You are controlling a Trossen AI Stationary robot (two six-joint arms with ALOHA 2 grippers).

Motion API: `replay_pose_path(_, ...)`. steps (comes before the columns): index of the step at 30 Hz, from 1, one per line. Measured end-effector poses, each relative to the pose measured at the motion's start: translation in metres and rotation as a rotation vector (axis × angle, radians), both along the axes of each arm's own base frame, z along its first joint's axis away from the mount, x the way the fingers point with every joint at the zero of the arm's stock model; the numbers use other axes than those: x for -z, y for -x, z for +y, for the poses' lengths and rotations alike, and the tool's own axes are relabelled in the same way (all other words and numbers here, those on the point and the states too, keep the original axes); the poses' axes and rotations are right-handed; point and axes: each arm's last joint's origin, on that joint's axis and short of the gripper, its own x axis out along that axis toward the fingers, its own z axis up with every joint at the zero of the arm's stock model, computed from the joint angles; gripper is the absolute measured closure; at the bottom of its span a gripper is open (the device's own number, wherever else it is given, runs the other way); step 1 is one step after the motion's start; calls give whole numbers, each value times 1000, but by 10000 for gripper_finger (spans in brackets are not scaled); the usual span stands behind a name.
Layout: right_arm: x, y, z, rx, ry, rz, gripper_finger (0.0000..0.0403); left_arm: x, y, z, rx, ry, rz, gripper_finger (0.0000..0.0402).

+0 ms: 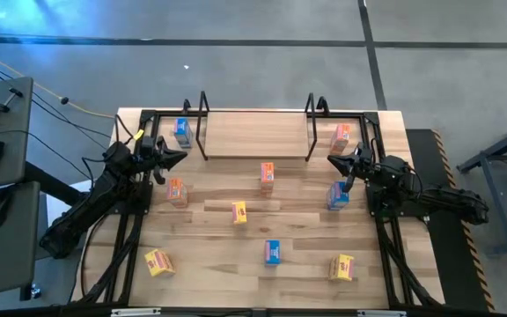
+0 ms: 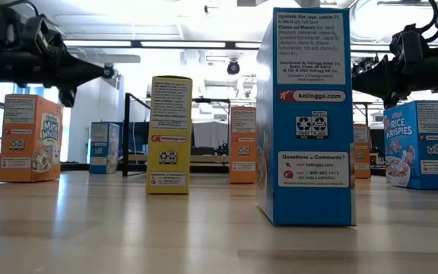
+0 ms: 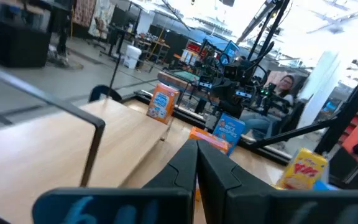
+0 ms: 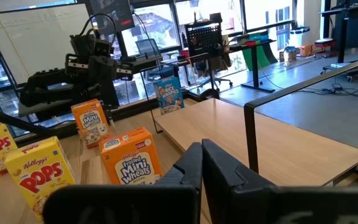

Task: Stack cereal on shelf
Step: Put the top right orange cereal box on the shelf

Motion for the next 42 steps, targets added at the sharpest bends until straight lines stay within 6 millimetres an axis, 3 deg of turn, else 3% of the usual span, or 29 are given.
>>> replay_pose_path(29, 0, 0, 0, 1, 0, 0, 402, -1, 0, 0, -6, -62, 6, 399)
replay_pose_path(36, -1, 1, -3, 97, -342, -182, 402, -2, 0, 0, -9, -99, 10, 399)
replay_pose_path(42, -5, 3, -5, 179, -284, -211, 402, -1, 0, 0, -8, -98, 11, 399)
